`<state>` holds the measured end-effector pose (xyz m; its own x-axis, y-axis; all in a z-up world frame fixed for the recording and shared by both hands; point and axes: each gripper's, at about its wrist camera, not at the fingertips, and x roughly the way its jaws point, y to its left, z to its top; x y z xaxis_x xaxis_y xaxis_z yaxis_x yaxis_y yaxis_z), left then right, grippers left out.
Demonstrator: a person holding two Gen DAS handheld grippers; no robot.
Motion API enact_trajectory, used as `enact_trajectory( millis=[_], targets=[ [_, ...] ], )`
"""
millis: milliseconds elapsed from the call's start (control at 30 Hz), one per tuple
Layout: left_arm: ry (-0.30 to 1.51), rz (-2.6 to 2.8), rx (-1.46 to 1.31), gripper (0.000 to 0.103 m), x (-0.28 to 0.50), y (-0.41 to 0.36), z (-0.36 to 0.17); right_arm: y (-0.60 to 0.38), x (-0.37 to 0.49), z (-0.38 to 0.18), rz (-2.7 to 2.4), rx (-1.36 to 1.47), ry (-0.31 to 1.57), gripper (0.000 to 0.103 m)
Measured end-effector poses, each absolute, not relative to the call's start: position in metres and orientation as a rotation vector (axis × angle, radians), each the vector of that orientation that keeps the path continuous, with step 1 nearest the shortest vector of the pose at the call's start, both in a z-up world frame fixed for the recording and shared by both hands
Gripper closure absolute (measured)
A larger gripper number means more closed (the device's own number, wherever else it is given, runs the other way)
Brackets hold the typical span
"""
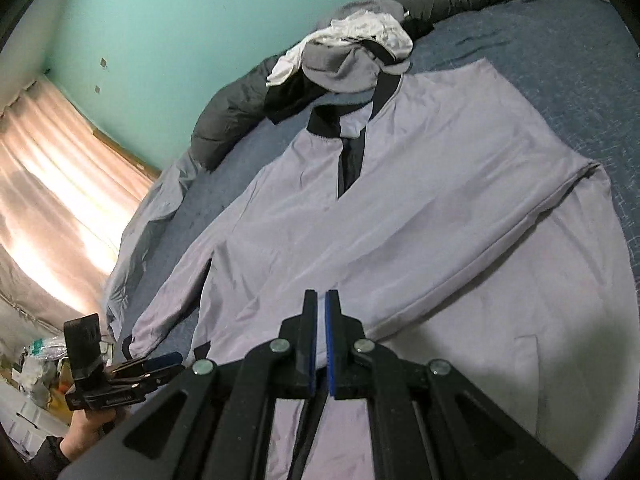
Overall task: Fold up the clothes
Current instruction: 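Grasp the folded sleeve's black cuff with the left tool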
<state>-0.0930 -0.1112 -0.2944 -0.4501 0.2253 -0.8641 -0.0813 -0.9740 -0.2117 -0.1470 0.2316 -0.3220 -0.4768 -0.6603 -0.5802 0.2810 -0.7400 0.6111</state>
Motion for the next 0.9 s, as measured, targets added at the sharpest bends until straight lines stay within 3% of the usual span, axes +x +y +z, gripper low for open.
enact_trajectory(
  millis=[267, 467, 633, 900],
  targets=[
    [-0.099, 2.481, -1.518, 0.048, -0.103, -0.072, -0.294, 0.256, -0.148, -0.334, -2.242, 1.162, -0.654, 0.099],
    [-0.062, 2.438, -1.613, 0.051, -0.104, -0.059, -0.324, 0.272, -0.153, -0.333, -2.258, 1.156, -0.717, 0.099],
    [-0.082, 2.409, -1.650, 0.051, -0.101, -0.060, -0.336, 0.275, -0.153, -0.330, -2.257, 1.141, -0.729, 0.099],
    [-0.162, 2.466, -1.569, 0.051, -0.108, -0.068, -0.307, 0.279, -0.154, -0.327, -2.273, 1.132, -0.743, 0.099]
  ],
)
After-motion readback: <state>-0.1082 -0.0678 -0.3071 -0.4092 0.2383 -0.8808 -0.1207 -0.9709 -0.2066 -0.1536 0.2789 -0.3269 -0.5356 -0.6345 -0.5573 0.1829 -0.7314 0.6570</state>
